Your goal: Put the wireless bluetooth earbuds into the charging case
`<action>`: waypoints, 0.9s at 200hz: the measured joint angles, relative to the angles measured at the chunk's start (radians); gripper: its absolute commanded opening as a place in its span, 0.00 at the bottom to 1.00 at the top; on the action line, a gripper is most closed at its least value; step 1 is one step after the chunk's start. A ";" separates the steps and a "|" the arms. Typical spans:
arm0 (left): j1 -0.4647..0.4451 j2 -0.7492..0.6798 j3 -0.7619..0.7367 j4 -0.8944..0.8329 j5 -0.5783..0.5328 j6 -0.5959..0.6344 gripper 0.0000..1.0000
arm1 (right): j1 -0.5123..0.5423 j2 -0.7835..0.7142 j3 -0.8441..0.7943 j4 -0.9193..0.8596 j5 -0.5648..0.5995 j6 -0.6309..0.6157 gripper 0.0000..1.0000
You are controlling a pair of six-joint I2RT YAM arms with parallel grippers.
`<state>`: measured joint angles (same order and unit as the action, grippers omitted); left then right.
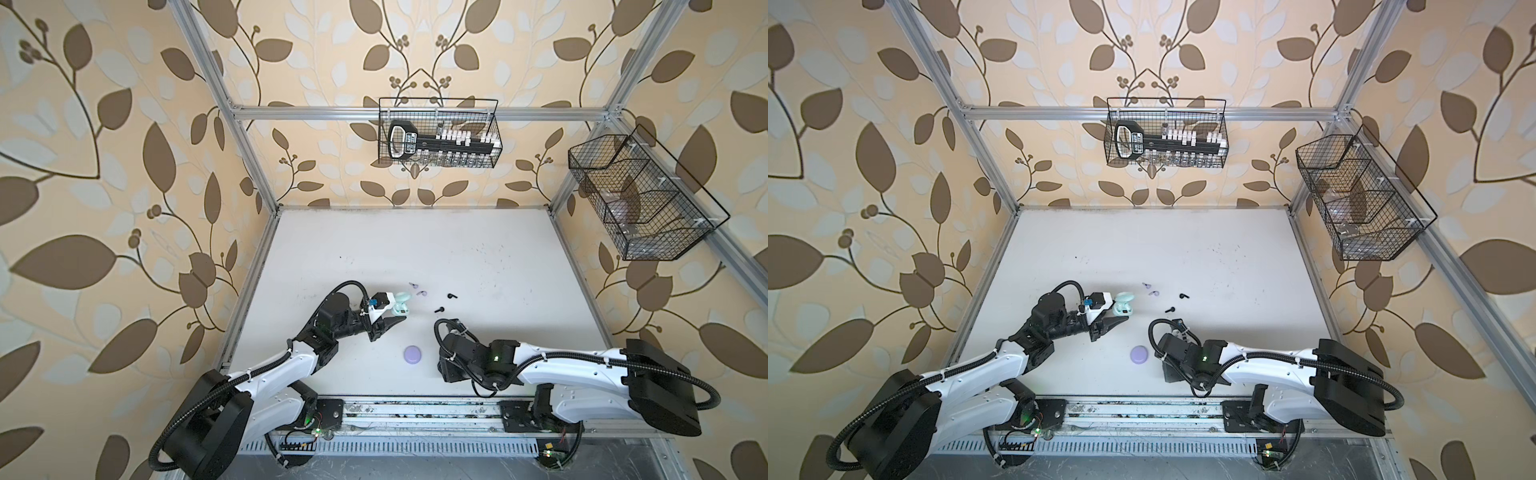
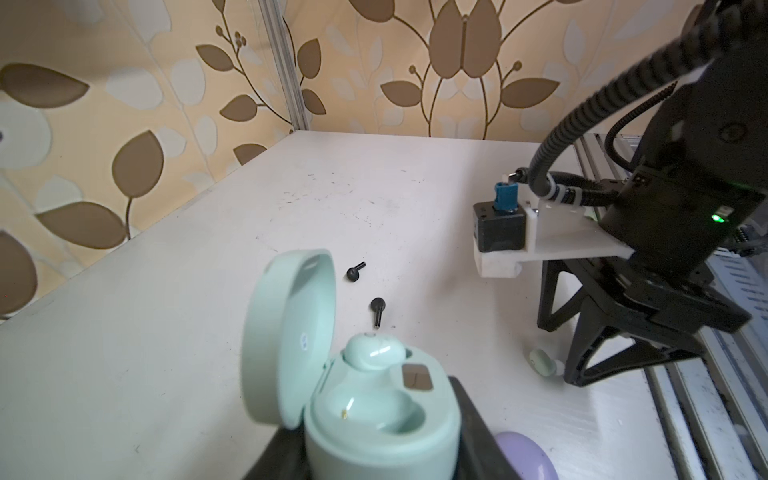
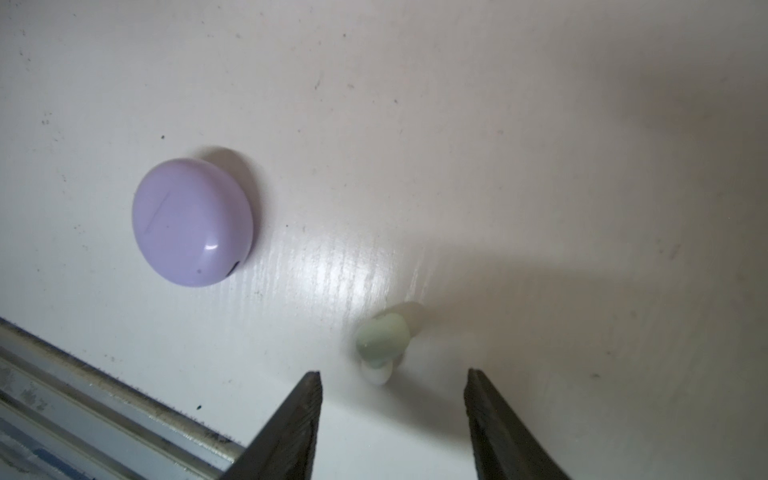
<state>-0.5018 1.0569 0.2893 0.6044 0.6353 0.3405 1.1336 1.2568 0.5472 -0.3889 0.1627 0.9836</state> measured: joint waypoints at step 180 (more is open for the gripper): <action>0.006 -0.017 -0.018 0.021 0.000 -0.005 0.00 | 0.006 0.203 0.121 0.033 0.039 -0.027 0.32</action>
<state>-0.4957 1.0401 0.2714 0.6258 0.6353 0.3359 1.1393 1.4593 0.6685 -0.3557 0.2012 0.9569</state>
